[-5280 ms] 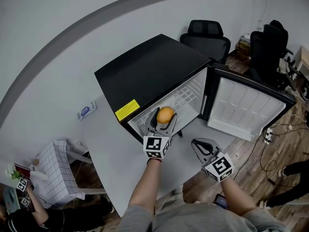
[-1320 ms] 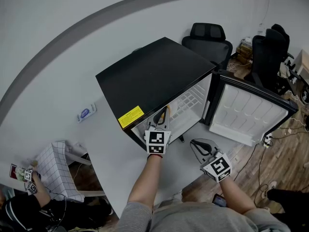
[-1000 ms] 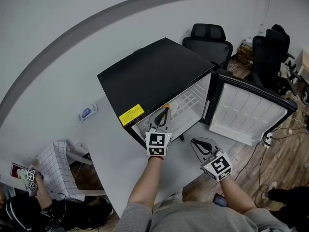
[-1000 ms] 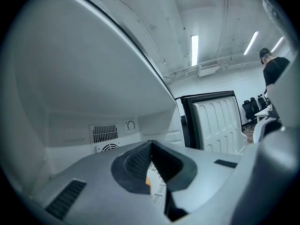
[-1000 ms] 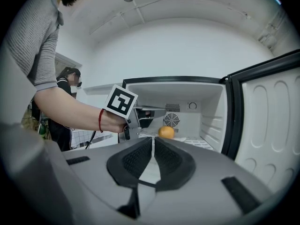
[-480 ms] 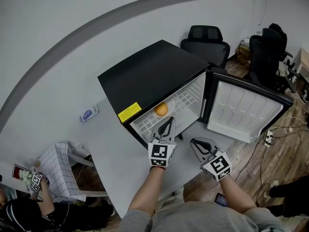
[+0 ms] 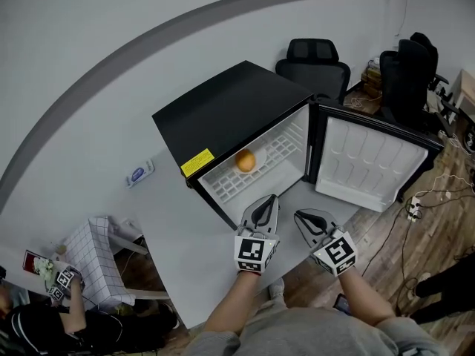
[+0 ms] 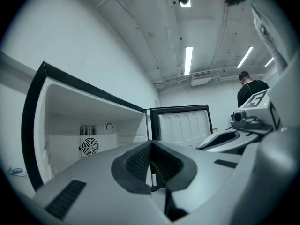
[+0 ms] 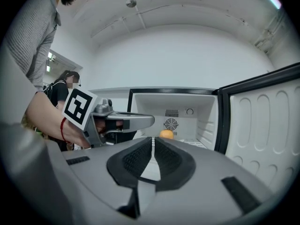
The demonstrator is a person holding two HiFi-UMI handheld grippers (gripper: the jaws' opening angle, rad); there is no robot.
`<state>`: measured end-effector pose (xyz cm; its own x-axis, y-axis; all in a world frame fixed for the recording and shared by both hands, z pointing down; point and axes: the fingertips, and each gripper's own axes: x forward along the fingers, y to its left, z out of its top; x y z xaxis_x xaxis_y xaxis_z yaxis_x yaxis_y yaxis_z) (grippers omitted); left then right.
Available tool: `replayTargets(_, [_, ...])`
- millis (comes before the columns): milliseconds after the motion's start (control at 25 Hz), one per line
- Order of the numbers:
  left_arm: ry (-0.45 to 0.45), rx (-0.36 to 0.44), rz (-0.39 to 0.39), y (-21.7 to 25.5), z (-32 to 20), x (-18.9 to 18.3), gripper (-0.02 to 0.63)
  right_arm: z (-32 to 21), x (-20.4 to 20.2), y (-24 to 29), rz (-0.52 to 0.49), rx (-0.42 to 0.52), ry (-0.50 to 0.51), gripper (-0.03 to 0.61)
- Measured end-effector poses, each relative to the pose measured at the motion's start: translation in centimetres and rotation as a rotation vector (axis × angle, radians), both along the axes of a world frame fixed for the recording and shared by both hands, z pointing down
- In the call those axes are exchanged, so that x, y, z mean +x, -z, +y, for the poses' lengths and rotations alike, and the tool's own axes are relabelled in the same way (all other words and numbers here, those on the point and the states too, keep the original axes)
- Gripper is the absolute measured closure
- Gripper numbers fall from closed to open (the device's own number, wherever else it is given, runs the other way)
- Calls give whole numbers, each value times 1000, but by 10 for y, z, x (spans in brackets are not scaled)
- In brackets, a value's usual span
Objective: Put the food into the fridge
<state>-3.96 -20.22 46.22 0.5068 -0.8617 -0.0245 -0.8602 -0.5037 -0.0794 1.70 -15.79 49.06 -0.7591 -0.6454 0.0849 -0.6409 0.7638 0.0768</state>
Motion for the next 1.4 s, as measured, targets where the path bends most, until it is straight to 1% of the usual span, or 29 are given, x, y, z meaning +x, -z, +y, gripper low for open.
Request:
replayTargets(80, [-9, -5, 8, 0, 14, 6, 603, 5, 4, 1, -13, 5, -5, 566])
replayTargets(320, [-40, -11, 10, -2, 54, 25, 603, 29, 13, 11, 0, 15, 1, 566])
replayTargets(400, [-42, -11, 18, -1, 65, 30, 603, 36, 17, 13, 3, 19, 2, 566])
replayTargets(520, [-43, -10, 21, -1, 80, 37, 603, 43, 24, 11, -32, 24, -12, 566])
replayTargets(760, [-46, -27, 38, -7, 108, 49, 603, 62, 38, 16, -22, 35, -16, 566])
replayTargets(840, [-43, -30, 46, -8, 116, 52, 603, 67, 42, 17, -34, 41, -24, 566])
replayTargets(920, [-43, -24, 53, -6, 123, 54, 603, 71, 46, 19, -47, 49, -31, 566])
replayTargets(1120, [-48, 2, 58, 5, 131, 58, 603, 89, 47, 33, -23, 66, -4, 566])
replayTargets(1240, [-53, 23, 55, 14, 137, 62, 603, 99, 49, 38, -28, 76, 2, 566])
replayTargets(1400, [-59, 29, 52, 16, 143, 65, 603, 104, 54, 40, -46, 84, -7, 566])
